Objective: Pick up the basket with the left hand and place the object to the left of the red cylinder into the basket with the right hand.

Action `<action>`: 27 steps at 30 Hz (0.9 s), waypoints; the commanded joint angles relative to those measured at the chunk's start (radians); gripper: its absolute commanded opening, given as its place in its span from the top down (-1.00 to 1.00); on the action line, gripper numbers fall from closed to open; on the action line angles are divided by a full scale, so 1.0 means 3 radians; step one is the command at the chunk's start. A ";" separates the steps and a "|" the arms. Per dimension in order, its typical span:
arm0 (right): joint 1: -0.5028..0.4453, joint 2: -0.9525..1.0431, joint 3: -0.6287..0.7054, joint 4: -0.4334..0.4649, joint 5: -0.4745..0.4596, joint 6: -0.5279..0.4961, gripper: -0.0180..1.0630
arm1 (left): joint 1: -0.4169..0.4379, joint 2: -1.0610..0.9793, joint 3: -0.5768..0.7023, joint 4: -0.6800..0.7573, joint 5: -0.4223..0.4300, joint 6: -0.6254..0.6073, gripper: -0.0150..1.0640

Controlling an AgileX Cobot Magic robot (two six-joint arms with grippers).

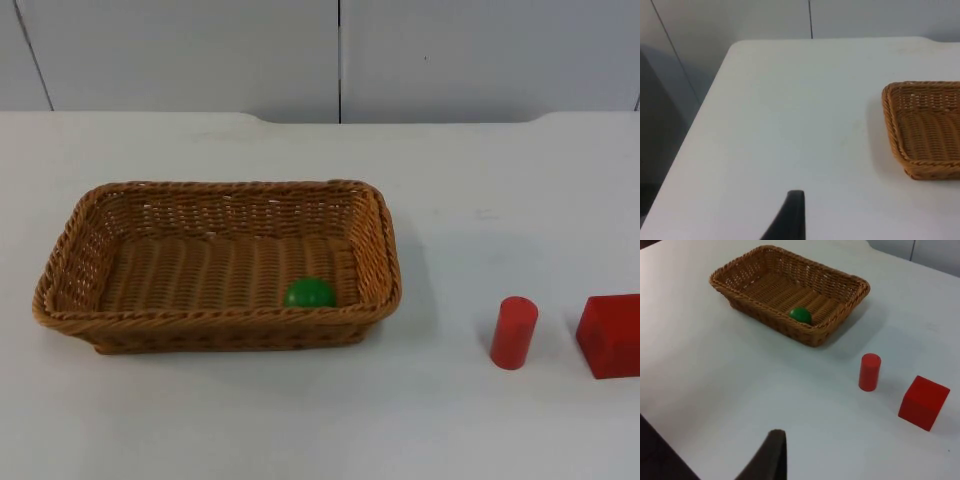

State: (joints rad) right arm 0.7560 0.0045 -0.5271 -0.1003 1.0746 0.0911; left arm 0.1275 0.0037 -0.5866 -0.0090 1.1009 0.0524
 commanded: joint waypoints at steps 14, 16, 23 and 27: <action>-0.0008 -0.0015 0.0032 0.0001 0.0020 -0.0062 -0.98 | 0.0011 -0.0012 0.0310 0.0074 -0.0088 -0.0142 -0.71; -0.0008 -0.0015 0.0038 0.0008 0.0020 -0.0108 -0.98 | 0.0011 -0.0012 0.0310 0.0074 -0.0088 -0.0142 -0.71; -0.0008 -0.0015 0.0038 0.0008 0.0020 -0.0108 -0.98 | 0.0011 -0.0012 0.0310 0.0074 -0.0088 -0.0142 -0.71; -0.0008 -0.0015 0.0038 0.0008 0.0020 -0.0108 -0.98 | 0.0011 -0.0012 0.0310 0.0067 -0.0088 -0.0140 -0.71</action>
State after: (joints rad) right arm 0.7560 0.0045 -0.5175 -0.1003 1.0842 0.0651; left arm 0.1275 0.0037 -0.4966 0.0073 1.0796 0.0194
